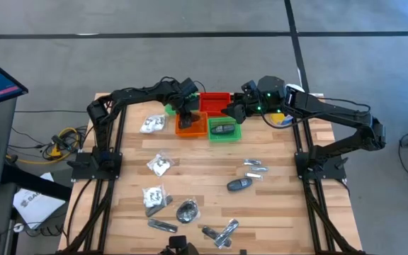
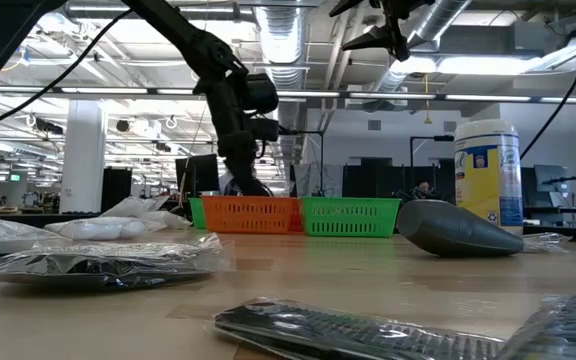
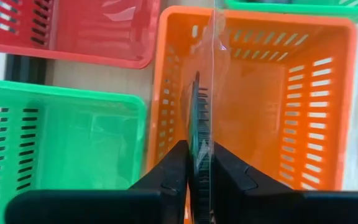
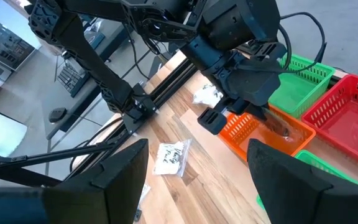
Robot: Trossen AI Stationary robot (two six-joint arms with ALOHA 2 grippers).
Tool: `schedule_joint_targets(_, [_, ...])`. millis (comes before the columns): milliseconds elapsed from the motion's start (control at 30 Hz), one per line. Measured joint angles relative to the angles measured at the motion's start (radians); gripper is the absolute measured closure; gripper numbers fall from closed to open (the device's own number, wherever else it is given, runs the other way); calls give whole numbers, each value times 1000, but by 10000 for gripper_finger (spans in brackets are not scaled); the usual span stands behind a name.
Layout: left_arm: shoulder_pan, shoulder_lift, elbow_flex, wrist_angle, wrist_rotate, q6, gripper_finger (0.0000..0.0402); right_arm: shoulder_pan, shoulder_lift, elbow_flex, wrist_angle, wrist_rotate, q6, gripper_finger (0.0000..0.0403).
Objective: Pick & Place Travel size toiletries
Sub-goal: Put the black hair brush into the orange bin
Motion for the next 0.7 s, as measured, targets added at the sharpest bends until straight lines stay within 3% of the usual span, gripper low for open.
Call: schedule_joint_targets(700, [0,0,0,28,-151,0,319,0,0,0,0,0,0,138])
